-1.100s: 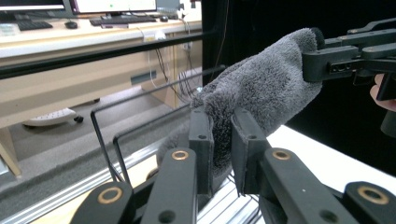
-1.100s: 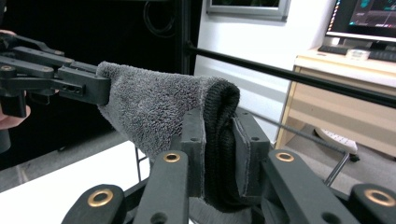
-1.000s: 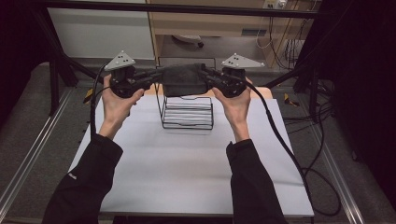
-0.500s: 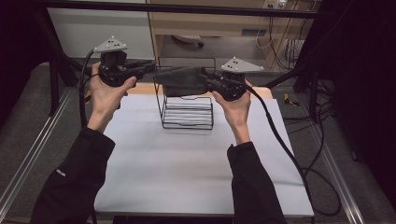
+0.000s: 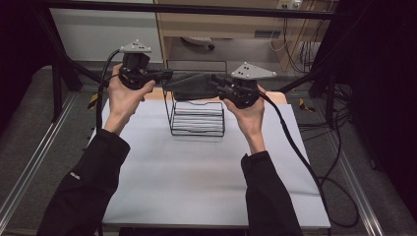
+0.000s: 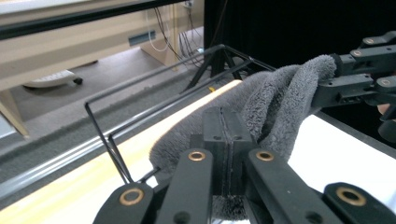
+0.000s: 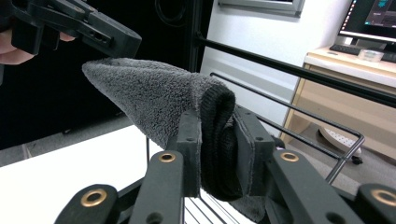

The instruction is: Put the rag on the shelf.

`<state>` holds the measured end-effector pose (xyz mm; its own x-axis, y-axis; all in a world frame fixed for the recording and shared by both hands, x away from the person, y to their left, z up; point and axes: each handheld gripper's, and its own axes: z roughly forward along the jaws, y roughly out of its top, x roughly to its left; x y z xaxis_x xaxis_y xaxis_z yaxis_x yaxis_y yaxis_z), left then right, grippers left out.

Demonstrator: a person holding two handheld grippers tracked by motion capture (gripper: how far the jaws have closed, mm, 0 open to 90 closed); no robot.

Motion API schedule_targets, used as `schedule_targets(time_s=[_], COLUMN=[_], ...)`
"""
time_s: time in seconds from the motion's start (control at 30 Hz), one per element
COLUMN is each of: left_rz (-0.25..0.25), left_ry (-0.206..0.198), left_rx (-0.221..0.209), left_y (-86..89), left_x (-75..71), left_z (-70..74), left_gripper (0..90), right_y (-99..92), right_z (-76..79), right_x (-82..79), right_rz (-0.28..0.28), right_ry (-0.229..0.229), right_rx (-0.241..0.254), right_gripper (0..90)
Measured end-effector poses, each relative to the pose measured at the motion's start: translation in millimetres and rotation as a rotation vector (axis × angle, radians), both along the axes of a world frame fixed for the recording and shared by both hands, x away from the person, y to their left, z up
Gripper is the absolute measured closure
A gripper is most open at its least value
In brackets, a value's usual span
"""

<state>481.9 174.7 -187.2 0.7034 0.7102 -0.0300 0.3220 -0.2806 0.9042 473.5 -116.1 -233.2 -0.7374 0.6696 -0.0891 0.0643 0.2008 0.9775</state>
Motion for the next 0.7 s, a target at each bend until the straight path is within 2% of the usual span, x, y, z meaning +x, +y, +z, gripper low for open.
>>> schedule_targets(time_s=[0.1, 0.23, 0.37, 0.47, 0.5, 0.7], left_rz=[-0.012, -0.030, -0.046, -0.055, -0.055, -0.057], left_ry=[0.014, 0.024, 0.037, 0.033, 0.029, 0.022], left_rx=[0.020, 0.030, 0.038, 0.048, 0.051, 0.060], left_y=[-0.6, -0.6, -1.2, -1.6, -1.5, -0.9], left_x=[-1.9, -5.3, -7.0, -8.7, -9.1, -10.3], left_z=[-4.8, -12.9, -23.5, -31.2, -33.4, -37.3], left_gripper=[89.7, 89.8, 89.8, 89.8, 89.9, 89.9], right_y=[0.0, -0.5, -1.4, -2.4, -2.8, -2.5], right_z=[0.2, 1.4, 3.1, 4.3, 4.8, 5.1], right_x=[-1.2, -5.0, -8.3, -9.9, -9.4, -9.3], right_rz=[0.005, 0.013, 0.016, 0.015, 0.009, 0.000], right_ry=[0.004, 0.028, 0.032, 0.037, 0.042, 0.051], right_rx=[-0.006, -0.014, -0.018, -0.022, -0.015, 0.001], right_gripper=[71.2, 63.8, 56.8, 51.8, 47.4, 37.8])
